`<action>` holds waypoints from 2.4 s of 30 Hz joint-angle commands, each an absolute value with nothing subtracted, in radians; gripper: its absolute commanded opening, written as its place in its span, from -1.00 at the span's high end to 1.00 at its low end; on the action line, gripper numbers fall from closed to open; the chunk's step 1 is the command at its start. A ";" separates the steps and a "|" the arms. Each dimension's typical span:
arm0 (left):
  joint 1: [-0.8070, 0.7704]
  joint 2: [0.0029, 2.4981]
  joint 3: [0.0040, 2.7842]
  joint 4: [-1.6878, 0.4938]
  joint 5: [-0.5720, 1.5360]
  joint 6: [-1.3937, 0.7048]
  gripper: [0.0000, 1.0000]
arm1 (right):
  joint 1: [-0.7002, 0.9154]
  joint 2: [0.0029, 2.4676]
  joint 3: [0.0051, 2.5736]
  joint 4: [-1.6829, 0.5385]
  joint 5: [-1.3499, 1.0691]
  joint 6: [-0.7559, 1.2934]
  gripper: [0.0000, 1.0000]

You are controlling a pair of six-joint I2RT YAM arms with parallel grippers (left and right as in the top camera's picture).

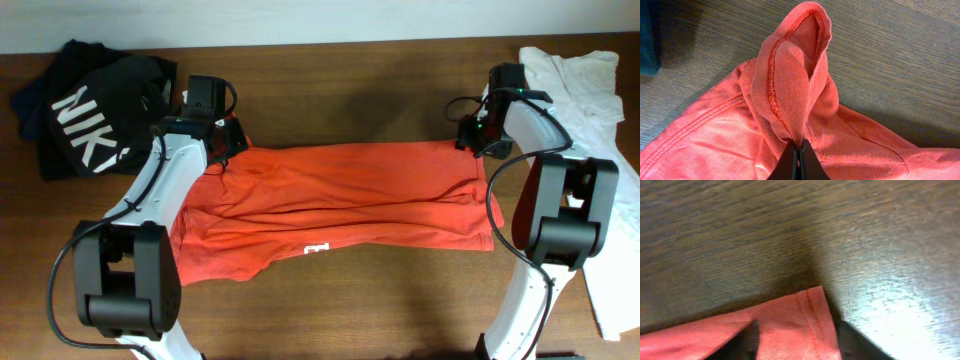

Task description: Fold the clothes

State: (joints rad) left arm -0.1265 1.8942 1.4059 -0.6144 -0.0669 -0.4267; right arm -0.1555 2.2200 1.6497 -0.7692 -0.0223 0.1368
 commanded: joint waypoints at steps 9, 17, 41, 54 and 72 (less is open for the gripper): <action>-0.126 1.826 1.410 -0.616 -0.003 -0.424 1.00 | -0.152 2.249 1.663 -0.814 -0.014 0.268 0.92; -0.131 1.779 1.409 -0.656 -0.003 -0.424 0.54 | -0.152 2.249 1.788 -0.981 -0.014 0.271 0.92; -0.131 2.053 1.408 -0.396 0.102 -0.363 0.99 | -0.151 2.249 1.788 -1.007 -0.015 0.271 0.92; -0.130 1.881 1.436 -0.593 0.078 -0.335 0.99 | -0.194 2.224 1.862 -1.135 -0.018 0.334 0.92; -0.121 2.117 1.438 -0.328 0.105 -0.229 -0.14 | -0.196 2.224 1.884 -1.168 -0.059 0.330 0.92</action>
State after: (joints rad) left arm -0.1276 2.1029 1.4281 -0.3485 0.0952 -0.2489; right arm -0.1940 2.2436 1.8645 -1.1664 -0.0536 0.3183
